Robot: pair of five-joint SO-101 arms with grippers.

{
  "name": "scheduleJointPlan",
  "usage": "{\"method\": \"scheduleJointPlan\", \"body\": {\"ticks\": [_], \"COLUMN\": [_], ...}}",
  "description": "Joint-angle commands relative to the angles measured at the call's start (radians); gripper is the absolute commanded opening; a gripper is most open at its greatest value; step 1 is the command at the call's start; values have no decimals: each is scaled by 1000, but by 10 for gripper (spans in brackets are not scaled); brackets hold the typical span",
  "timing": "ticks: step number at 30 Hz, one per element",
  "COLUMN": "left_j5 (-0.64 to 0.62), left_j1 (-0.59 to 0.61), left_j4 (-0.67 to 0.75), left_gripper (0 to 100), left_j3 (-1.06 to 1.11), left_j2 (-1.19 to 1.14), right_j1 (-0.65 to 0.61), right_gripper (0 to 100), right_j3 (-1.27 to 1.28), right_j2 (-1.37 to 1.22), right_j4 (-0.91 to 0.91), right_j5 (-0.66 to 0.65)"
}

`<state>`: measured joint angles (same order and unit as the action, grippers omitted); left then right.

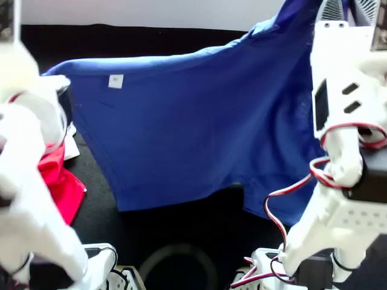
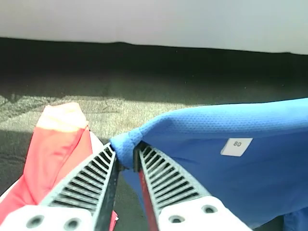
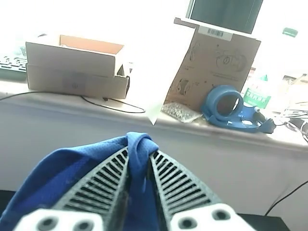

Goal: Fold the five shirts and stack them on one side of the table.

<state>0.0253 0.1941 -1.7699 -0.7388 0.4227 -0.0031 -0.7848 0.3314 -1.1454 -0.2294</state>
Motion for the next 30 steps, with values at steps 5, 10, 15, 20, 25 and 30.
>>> {"method": "scheduleJointPlan", "body": {"ticks": [5, 10, 15, 20, 25, 30], "left_j5": [8, 8, 8, 8, 8, 8], "left_j1": [13, 13, 15, 15, 15, 15], "left_j4": [-5, -5, -5, -5, 0, 2], "left_gripper": [10, 10, 10, 10, 10, 10], "left_j3": [-28, -31, -28, -28, -28, -44], "left_j2": [223, 292, 317, 311, 311, 320], "right_j1": [-5, -8, -10, -10, -10, -10], "right_gripper": [5, 5, 5, 5, 5, 5], "right_j3": [-162, -323, -344, -344, -295, -295], "right_j2": [25, 76, 142, 153, 142, 147], "right_j4": [-21, -170, -228, -193, -74, -76], "right_j5": [-11, -11, -11, -11, -11, -11]}}
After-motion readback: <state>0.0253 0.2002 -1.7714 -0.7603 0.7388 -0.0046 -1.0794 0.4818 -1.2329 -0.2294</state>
